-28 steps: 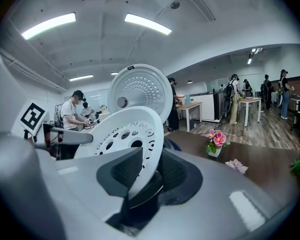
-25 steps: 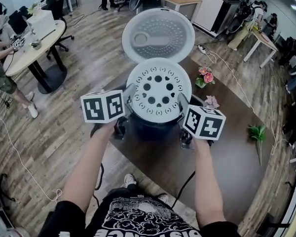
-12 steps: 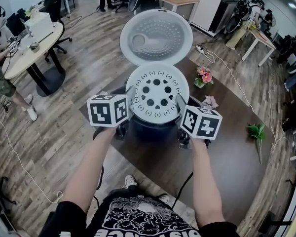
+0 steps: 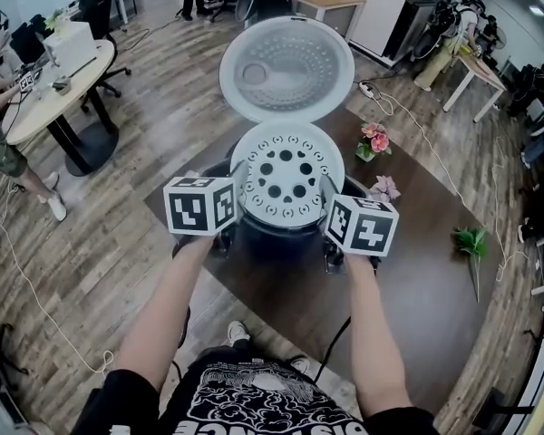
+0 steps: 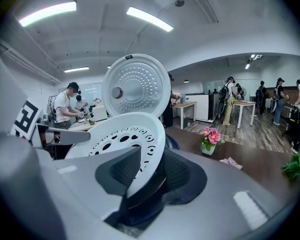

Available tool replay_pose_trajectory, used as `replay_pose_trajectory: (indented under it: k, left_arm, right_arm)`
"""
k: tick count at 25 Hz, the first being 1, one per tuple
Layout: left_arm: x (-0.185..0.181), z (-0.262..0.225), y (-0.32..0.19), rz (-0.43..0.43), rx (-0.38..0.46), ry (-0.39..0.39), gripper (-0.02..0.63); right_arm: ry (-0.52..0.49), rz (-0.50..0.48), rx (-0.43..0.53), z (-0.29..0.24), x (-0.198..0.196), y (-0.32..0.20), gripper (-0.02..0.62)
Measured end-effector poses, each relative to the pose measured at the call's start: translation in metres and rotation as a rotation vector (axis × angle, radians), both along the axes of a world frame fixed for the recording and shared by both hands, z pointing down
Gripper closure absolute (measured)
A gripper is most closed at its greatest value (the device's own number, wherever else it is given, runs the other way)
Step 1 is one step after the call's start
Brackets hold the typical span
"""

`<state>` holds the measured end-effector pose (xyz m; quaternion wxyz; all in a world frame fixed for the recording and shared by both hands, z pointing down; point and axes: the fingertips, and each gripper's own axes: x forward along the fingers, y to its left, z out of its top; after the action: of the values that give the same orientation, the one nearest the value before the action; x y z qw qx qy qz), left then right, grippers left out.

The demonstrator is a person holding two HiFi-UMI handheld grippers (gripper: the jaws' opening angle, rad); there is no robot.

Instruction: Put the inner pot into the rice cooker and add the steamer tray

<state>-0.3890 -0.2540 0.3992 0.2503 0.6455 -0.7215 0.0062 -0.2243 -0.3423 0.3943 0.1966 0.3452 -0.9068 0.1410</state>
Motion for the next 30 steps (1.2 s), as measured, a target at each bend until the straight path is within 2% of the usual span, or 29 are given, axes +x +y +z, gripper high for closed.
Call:
replay_pose_trajectory:
  k: [6,26,30]
  left_arm:
    - [0.0004,0.0040,0.0014,-0.002,0.000,-0.008,0.514]
    - [0.0012,0.0072,0.0025,-0.026,0.026,-0.082,0.506]
    - [0.0015,0.0069,0.0005,-0.020,0.025,-0.077,0.468]
  right_arm:
    - [0.055,0.022,0.071,0.0059,0.0022,0.0005,0.465]
    - [0.004,0.051,0.082,0.0101,0.0043,-0.0008,0.465]
    - [0.019,0.039,0.102,0.0089,0.0007,-0.0012,0.449]
